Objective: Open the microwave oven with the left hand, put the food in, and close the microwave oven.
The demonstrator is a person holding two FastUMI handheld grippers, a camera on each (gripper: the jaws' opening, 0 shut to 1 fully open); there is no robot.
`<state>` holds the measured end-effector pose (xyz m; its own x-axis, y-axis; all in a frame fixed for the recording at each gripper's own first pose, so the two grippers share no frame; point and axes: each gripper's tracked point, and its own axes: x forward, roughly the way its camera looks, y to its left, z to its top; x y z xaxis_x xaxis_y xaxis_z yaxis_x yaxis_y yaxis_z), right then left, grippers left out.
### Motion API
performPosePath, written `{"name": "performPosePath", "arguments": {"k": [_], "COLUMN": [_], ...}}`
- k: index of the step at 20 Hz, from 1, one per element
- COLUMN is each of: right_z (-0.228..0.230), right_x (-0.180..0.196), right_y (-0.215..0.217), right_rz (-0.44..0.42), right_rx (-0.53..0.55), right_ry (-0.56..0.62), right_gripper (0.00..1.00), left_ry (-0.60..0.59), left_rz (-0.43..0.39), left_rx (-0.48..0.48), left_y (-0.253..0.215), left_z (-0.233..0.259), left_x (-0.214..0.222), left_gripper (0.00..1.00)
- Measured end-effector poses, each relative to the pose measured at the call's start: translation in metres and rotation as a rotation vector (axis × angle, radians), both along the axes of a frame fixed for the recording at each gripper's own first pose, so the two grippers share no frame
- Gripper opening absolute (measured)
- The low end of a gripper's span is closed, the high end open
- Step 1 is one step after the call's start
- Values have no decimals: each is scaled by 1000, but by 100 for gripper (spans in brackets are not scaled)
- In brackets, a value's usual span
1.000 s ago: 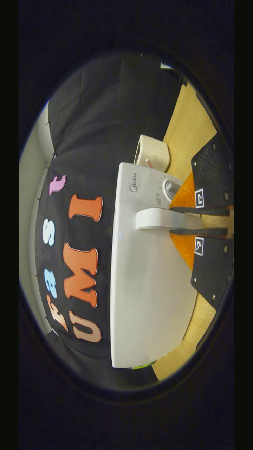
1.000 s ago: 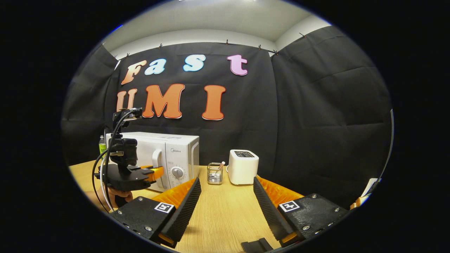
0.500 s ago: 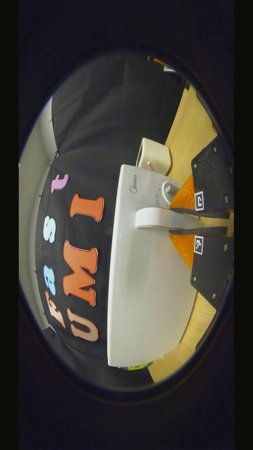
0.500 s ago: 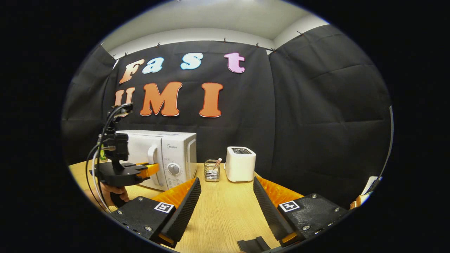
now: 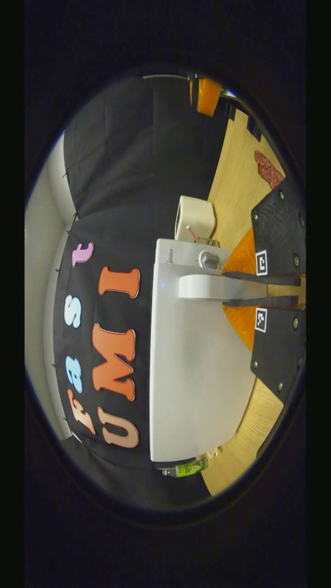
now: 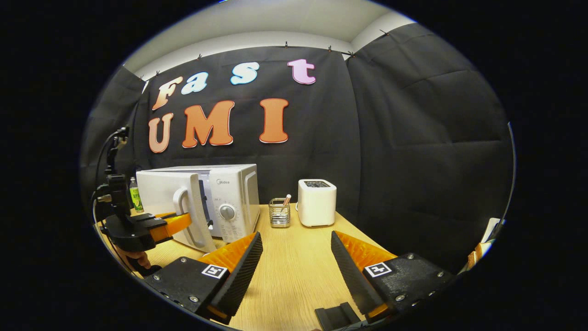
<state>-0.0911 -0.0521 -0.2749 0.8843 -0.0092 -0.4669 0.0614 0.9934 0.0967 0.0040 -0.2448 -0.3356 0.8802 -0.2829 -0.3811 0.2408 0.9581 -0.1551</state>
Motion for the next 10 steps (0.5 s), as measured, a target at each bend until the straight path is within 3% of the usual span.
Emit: {"name": "performPosePath", "arguments": {"k": [6,10], "right_z": [-16,-25], "right_x": [-15,-26], "right_y": [36,65], "right_rz": [71,122], "right_rx": [32,53], "right_ry": [73,121], "right_gripper": [93,93], "left_ry": [-20,-44], "left_rz": [-17,-10], "left_rx": [-2,-6], "left_y": [35,67], "left_z": [23,38], "left_x": [-62,-99], "left_gripper": [13,9]}}
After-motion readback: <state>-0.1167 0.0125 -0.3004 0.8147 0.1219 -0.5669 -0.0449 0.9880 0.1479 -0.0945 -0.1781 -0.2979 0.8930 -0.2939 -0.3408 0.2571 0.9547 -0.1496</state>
